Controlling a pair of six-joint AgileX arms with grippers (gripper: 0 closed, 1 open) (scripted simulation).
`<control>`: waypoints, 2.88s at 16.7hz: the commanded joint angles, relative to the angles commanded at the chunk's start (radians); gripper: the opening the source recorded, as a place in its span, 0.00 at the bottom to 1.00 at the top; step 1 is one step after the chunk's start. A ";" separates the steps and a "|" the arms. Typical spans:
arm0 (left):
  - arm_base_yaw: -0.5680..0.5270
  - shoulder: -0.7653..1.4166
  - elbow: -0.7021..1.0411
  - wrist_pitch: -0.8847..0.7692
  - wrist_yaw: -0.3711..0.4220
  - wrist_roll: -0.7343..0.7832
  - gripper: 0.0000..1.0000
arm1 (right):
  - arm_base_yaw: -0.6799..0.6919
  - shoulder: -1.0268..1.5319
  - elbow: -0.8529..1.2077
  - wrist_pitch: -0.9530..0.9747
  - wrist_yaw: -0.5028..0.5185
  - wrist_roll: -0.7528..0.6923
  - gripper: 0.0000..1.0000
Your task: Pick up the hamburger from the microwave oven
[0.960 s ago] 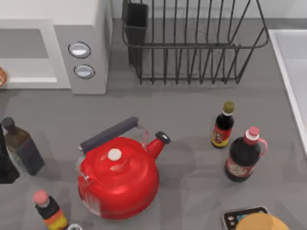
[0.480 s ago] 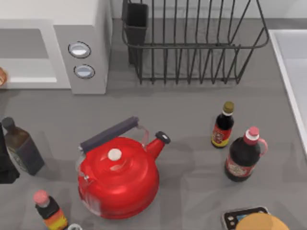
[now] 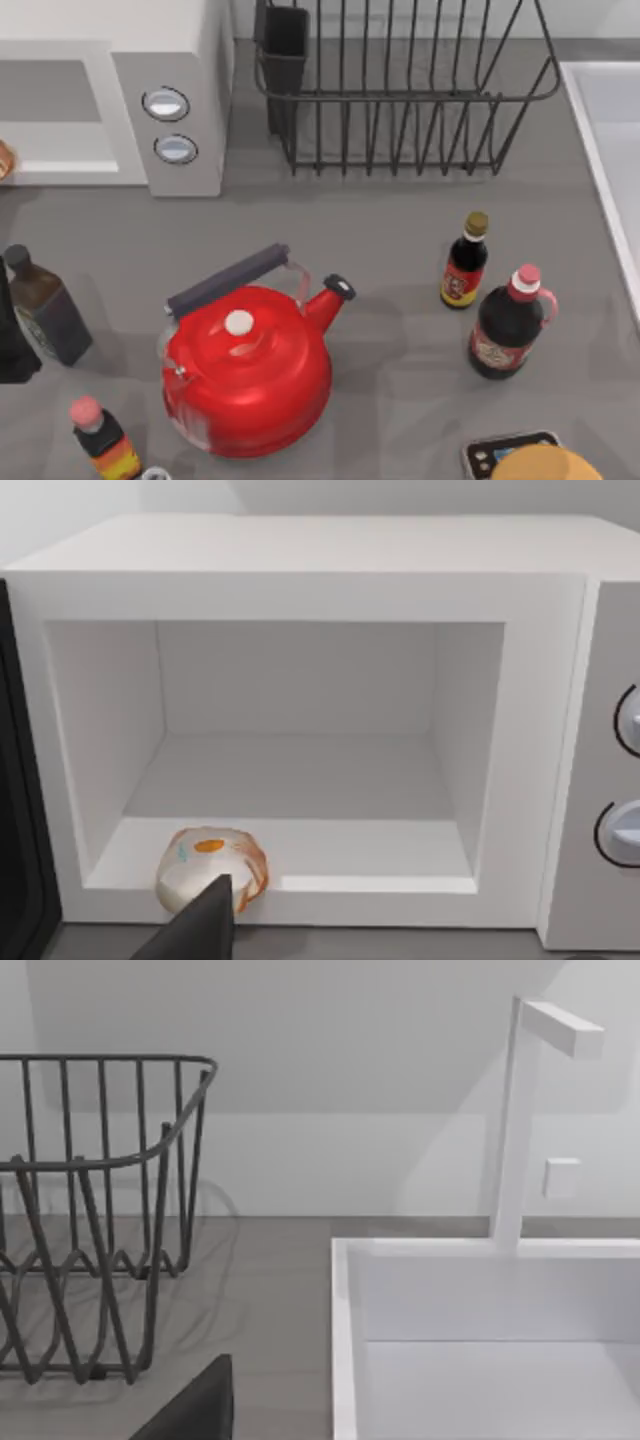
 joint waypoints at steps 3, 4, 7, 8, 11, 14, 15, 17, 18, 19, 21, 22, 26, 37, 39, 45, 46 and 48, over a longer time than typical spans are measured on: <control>0.000 0.000 0.000 0.000 0.000 0.000 1.00 | 0.000 0.000 0.000 0.000 0.000 0.000 1.00; 0.000 0.000 0.000 0.000 0.000 0.000 1.00 | 0.000 0.000 0.000 0.000 0.000 0.000 1.00; 0.000 0.000 0.000 0.000 0.000 0.000 1.00 | 0.000 0.000 0.000 0.000 0.000 0.000 1.00; 0.000 0.000 0.000 0.000 0.000 0.000 1.00 | 0.000 0.000 0.000 0.000 0.000 0.000 1.00; 0.006 0.058 0.020 0.030 0.007 0.003 1.00 | 0.000 0.000 0.000 0.000 0.000 0.000 1.00; 0.022 0.203 0.069 0.103 0.025 0.010 1.00 | 0.000 0.000 0.000 0.000 0.000 0.000 1.00; 0.030 0.268 0.091 0.136 0.032 0.013 1.00 | 0.000 0.000 0.000 0.000 0.000 0.000 1.00; 0.046 0.417 0.142 0.212 0.050 0.020 1.00 | 0.000 0.000 0.000 0.000 0.000 0.000 1.00; 0.055 0.501 0.171 0.254 0.061 0.024 1.00 | 0.000 0.000 0.000 0.000 0.000 0.000 1.00; 0.065 0.590 0.201 0.299 0.071 0.028 1.00 | 0.000 0.000 0.000 0.000 0.000 0.000 1.00; 0.086 0.780 0.266 0.396 0.094 0.037 1.00 | 0.000 0.000 0.000 0.000 0.000 0.000 1.00; 0.097 0.879 0.300 0.446 0.106 0.042 1.00 | 0.000 0.000 0.000 0.000 0.000 0.000 1.00; 0.143 1.293 0.441 0.657 0.156 0.062 1.00 | 0.000 0.000 0.000 0.000 0.000 0.000 1.00; 0.249 2.259 0.771 1.148 0.273 0.107 1.00 | 0.000 0.000 0.000 0.000 0.000 0.000 1.00; 0.260 2.358 0.805 1.198 0.285 0.112 1.00 | 0.000 0.000 0.000 0.000 0.000 0.000 1.00; 0.269 2.438 0.832 1.238 0.295 0.116 1.00 | 0.000 0.000 0.000 0.000 0.000 0.000 1.00; 0.269 2.438 0.832 1.238 0.295 0.116 1.00 | 0.000 0.000 0.000 0.000 0.000 0.000 1.00; 0.273 2.312 0.763 1.274 0.308 0.116 1.00 | 0.000 0.000 0.000 0.000 0.000 0.000 1.00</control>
